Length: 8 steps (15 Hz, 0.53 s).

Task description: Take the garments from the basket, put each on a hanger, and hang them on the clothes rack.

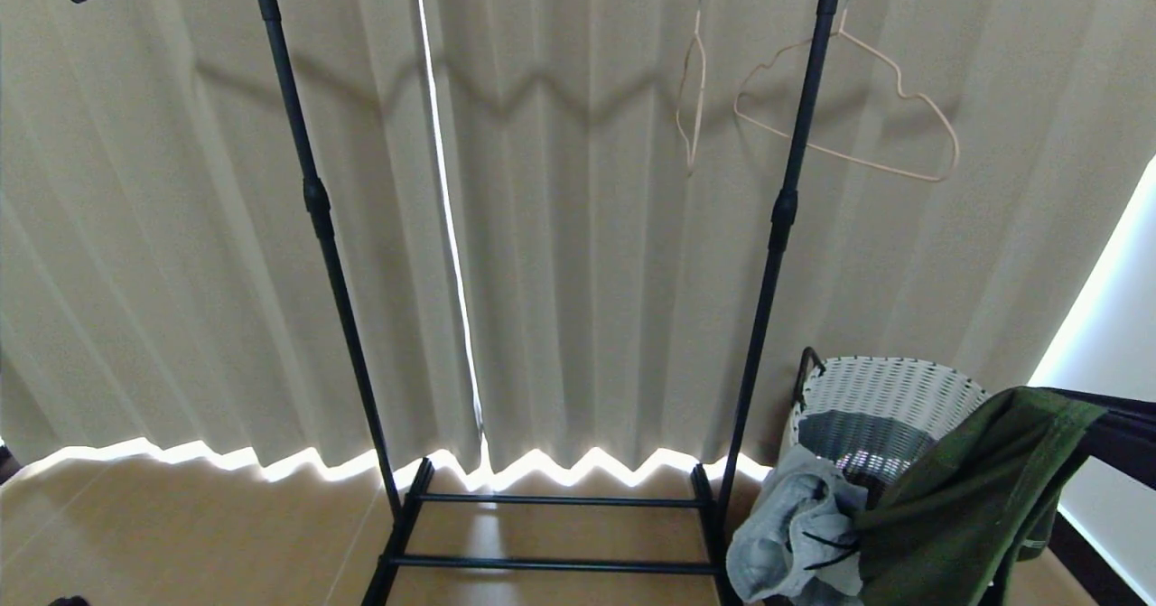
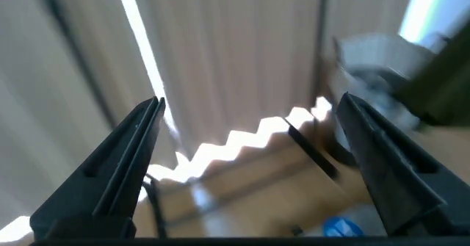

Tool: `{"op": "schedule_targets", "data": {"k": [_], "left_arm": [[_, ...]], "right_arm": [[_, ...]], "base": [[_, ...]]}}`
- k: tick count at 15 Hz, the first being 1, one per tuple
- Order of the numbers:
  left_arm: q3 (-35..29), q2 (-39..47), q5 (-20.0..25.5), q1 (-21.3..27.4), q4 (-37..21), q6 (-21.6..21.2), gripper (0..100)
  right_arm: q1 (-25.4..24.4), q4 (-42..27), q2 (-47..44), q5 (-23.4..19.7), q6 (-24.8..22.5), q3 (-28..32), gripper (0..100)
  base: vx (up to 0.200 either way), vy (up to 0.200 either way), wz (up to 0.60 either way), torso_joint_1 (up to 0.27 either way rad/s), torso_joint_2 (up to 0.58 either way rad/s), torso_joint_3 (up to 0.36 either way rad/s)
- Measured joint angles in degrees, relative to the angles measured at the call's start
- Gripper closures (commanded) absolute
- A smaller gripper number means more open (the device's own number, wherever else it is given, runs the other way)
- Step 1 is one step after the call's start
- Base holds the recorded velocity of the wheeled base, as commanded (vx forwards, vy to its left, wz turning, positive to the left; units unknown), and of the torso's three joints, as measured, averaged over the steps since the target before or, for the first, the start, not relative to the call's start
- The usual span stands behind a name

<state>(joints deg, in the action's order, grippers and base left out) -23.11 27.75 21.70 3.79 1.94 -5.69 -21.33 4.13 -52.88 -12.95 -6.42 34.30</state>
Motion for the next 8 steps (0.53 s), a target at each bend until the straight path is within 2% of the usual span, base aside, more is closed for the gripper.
{"op": "schedule_targets", "data": {"k": [2,4,6,8], "left_arm": [[-2.63,7.14,0.38,4.01,0.09,-0.16,0],[-6.88,15.08,-2.35,9.00,0.99,-0.10,0],[-10.02,22.64,-9.01,17.18,4.40,0.59,0],[-11.64,29.72,-18.88,27.51,9.33,2.85,0]], "right_arm": [[-3.28,0.05,-1.77,-0.35,0.93,1.44,100],[-5.60,-0.11,-3.79,-0.65,0.93,3.93,100],[-6.78,0.32,-5.88,-0.76,0.93,5.72,100],[-7.17,0.44,-7.23,-0.77,0.99,6.68,100]], "base": [[0.000,0.000,0.00,0.000,0.00,0.000],[0.000,0.000,0.00,0.000,0.00,0.000],[0.000,0.000,0.00,0.000,0.00,0.000],[0.000,0.000,0.00,0.000,0.00,0.000]]}}
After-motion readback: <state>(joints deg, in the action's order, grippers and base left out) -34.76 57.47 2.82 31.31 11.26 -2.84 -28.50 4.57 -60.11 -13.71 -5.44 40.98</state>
